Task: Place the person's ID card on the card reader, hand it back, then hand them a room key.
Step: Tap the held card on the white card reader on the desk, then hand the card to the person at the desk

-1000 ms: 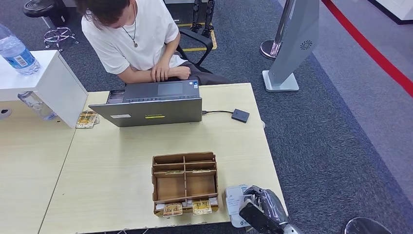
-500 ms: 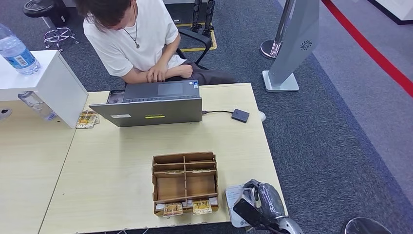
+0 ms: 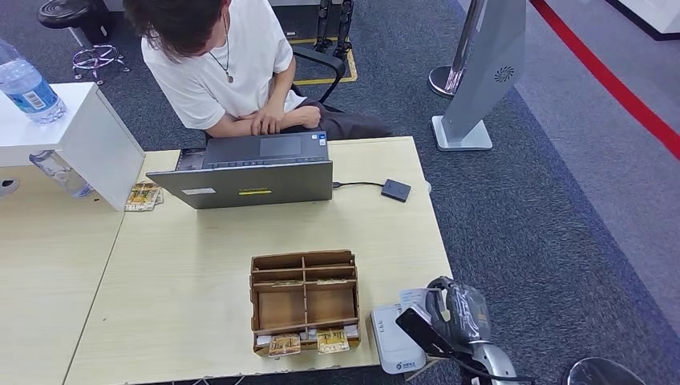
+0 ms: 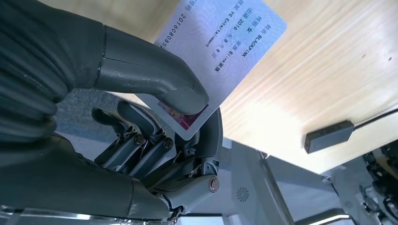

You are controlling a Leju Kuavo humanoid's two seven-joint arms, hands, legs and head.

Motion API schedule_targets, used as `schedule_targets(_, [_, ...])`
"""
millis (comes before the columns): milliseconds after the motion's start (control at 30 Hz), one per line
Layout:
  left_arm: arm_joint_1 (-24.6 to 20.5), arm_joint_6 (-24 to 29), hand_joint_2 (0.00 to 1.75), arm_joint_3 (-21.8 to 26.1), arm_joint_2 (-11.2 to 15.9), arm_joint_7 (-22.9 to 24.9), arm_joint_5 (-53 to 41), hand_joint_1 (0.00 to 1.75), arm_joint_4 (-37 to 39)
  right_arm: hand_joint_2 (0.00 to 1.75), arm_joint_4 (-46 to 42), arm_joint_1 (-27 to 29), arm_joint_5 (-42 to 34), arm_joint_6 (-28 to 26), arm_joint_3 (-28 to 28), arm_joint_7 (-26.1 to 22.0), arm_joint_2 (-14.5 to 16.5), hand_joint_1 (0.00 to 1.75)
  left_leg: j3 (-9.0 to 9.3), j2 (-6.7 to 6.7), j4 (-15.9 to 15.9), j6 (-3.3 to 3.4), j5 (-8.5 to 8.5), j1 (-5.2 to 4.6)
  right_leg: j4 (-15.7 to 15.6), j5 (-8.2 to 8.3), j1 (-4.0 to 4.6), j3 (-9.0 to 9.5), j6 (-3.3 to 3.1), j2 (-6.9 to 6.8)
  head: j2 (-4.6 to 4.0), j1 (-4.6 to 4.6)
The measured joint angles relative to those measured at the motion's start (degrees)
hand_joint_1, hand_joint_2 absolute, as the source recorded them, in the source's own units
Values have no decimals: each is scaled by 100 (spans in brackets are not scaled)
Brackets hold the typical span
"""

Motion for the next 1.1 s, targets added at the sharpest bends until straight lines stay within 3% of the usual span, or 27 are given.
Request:
schedule_targets(333, [-1,16,0,0,-3,-36,-10,0,0,175,-390,32,591,-26,-445,-412,257,175,0,0,0,0,0,1,1,0,1,0,0,0,0,0])
schedule_targets(667, [-6,52,0,0,-7,-41,-76,0,0,175,-984,-75,1454,-27,-997,-1373,1051,175,-1,0,-1,0,1,3,2,0,0,0,0,0,0,1])
schedule_targets(1100, [-7,72,0,0,2,-35,-233,0,0,175,-1411,-634,2318,-25,-1582,-1952,1945,175,0,0,-1,-1,3,2,3,0,0,0,-1,0,0,0])
